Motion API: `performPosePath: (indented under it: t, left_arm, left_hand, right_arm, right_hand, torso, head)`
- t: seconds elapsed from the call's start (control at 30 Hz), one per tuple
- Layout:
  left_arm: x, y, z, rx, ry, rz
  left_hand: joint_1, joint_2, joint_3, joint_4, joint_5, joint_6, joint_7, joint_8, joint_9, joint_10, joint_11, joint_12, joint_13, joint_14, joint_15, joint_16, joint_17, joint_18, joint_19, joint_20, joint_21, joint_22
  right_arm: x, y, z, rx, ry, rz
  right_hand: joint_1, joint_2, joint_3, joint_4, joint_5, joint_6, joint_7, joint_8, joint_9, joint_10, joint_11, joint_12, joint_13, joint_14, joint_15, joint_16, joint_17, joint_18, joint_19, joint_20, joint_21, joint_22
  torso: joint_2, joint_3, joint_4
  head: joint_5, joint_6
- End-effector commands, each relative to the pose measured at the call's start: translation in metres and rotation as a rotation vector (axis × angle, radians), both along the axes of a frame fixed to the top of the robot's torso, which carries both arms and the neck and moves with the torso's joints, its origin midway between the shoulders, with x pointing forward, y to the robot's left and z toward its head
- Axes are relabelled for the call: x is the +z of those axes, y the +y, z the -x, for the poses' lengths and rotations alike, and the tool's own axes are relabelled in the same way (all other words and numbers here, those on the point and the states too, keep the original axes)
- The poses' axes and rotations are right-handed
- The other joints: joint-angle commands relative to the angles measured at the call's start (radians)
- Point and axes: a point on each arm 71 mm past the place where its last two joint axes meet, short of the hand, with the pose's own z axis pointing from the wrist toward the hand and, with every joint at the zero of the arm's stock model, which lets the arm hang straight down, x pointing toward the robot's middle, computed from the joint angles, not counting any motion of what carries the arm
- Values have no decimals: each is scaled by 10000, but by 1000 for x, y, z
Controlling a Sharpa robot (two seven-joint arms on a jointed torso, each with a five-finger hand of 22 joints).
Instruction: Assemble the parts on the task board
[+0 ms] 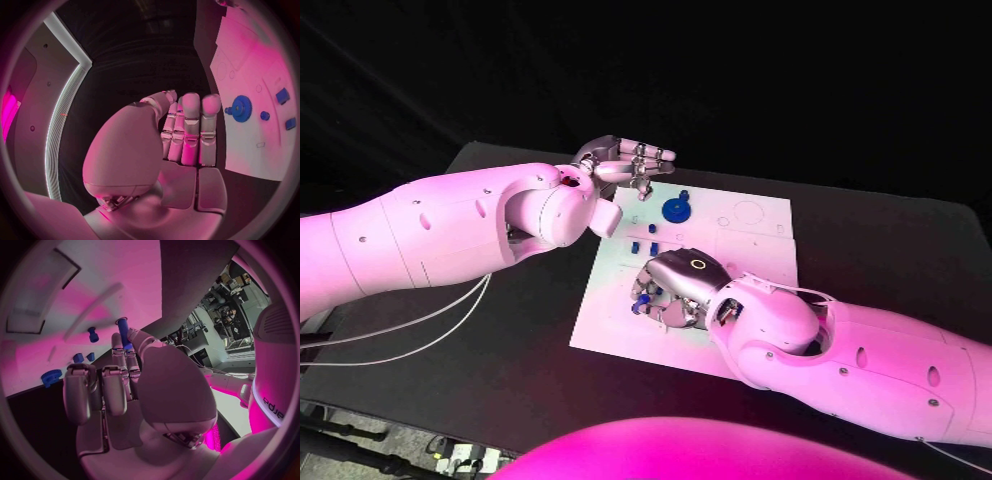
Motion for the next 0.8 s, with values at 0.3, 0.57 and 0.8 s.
performPosePath:
  t: [0.3, 0.57, 0.8]
  left_arm:
    - [1, -2, 1, -170, 7, 95]
    - [1, -2, 1, -176, 18, 89]
    - [1, -1, 1, -179, 26, 84]
  left_hand:
    - [-28, 88, 10, -65, 18, -90, 6, -29, -9, -42, 5, 55, 12, -49, 13, -32, -9, 115, -22, 25, -31, -11]
    - [-28, 88, 10, -65, 18, -90, 6, -29, -9, -42, 5, 55, 12, -49, 13, -32, -9, 115, -22, 25, -31, -11]
    - [-28, 88, 10, -65, 18, -90, 6, -29, -9, -42, 5, 55, 12, -49, 13, -32, -9, 115, -22, 25, -31, -11]
  right_arm:
    - [-3, 2, 2, 126, 54, 355]
    - [-5, 2, 0, 33, -59, 664]
    - [-6, 5, 0, 51, -263, 1009]
  right_hand:
    - [39, 61, 295, -250, 29, -1, 37, 17, 15, 269, -260, 41, 15, 529, -18, -59, 228, -182, 510, 3, -50, 2181]
    - [-5, 51, 301, -254, 26, -14, 43, 6, 18, 262, -252, 22, 23, 520, -14, -80, 185, -171, 486, 7, -101, 2165]
    - [-57, 19, 299, -266, 13, -36, 49, -12, 20, 251, -246, -2, 33, 516, -8, -88, 170, -166, 477, 12, -120, 2161]
  torso:
    - [-1, -4, 4]
    - [4, 4, 1]
    - [-2, 8, 5]
  head:
    - [49, -22]
    - [41, -7]
    - [47, -2]
